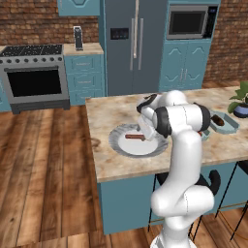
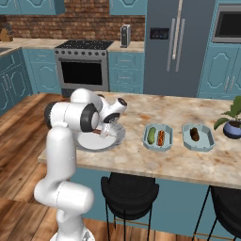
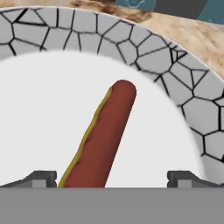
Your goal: Place one cooked food and one vegetable from the large plate to each tupperware container.
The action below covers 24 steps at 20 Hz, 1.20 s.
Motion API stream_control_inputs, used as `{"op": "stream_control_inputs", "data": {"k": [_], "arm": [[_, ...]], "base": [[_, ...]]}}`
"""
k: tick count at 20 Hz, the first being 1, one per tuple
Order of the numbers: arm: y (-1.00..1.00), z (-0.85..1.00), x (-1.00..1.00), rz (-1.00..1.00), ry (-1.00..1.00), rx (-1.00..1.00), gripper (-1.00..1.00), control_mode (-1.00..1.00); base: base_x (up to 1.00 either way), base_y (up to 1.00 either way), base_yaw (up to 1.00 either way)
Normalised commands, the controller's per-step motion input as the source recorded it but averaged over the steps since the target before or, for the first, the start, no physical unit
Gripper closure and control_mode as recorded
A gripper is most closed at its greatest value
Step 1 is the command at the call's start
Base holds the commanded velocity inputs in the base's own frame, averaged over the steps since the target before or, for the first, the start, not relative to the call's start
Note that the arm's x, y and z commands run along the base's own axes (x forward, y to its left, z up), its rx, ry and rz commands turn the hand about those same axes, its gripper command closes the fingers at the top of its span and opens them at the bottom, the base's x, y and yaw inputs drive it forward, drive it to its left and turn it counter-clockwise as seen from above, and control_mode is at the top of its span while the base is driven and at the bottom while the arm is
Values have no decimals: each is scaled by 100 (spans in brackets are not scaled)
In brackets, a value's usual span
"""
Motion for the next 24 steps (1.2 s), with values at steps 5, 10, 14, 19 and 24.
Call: {"op": "stream_control_inputs", "data": {"k": [5,10,14,19,24], "arm": [[18,-29,6,0,-8,0,-100,-100],[32,-53,0,-1,0,0,100,-100],[18,-40,0,-3,0,0,100,-100],[3,-25,0,-1,-3,0,100,-100],[3,-2,-49,-6,-19,-1,100,-100]], "base": [[0,0,0],[0,0,0],[0,0,0],[0,0,0],[0,0,0]]}}
